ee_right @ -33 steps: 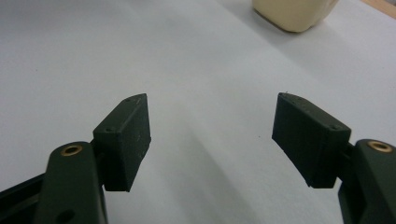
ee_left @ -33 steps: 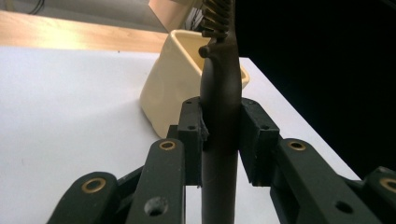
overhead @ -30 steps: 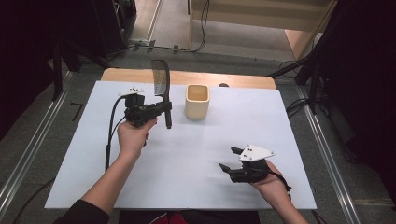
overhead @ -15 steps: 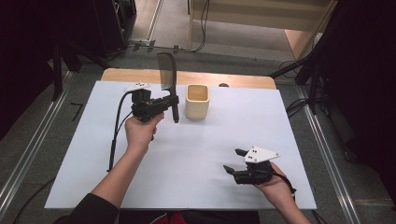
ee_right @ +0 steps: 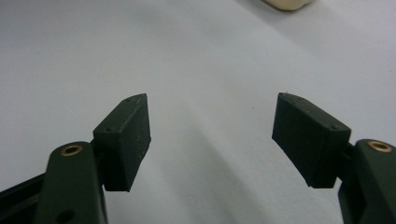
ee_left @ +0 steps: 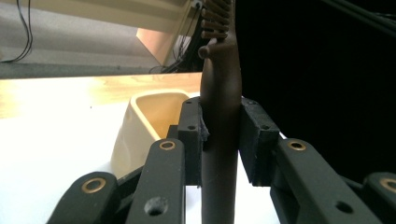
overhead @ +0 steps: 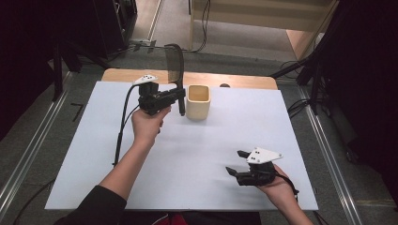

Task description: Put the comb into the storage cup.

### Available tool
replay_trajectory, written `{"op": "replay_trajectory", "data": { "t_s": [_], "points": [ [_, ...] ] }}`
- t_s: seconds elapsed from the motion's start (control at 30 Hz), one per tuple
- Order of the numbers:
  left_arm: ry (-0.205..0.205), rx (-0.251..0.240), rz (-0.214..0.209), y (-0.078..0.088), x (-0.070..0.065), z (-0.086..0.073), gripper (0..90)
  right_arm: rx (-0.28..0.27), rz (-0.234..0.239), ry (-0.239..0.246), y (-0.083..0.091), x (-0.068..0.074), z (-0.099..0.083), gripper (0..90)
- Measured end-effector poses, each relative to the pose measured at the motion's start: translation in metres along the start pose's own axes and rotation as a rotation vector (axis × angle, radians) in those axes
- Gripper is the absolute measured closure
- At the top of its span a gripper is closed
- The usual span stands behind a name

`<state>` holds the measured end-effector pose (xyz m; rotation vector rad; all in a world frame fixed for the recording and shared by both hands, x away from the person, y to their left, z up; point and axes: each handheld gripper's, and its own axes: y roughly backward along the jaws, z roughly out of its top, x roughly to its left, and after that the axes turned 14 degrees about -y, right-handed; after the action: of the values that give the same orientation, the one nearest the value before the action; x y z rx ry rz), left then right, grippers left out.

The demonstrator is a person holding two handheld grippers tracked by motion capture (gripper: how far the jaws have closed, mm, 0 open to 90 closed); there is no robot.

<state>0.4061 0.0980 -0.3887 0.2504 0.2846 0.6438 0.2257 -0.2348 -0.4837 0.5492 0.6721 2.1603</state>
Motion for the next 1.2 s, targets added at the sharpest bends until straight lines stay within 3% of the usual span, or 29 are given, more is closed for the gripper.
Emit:
{"op": "replay_trajectory", "data": {
  "t_s": [0.5, 0.9, 1.2],
  "points": [
    [-0.026, 0.01, 0.01, -0.02, 0.001, 0.015, 73.3, -0.004, -0.015, 0.009, 0.002, -0.004, 0.0, 26.1],
    [-0.052, -0.017, 0.026, -0.041, 0.001, 0.027, 73.3, -0.021, -0.025, -0.004, 0.006, -0.006, 0.001, 26.1],
    [-0.071, -0.026, 0.044, -0.052, 0.009, 0.039, 73.3, -0.025, -0.015, -0.005, 0.007, -0.007, 0.002, 26.0]
  ]
}}
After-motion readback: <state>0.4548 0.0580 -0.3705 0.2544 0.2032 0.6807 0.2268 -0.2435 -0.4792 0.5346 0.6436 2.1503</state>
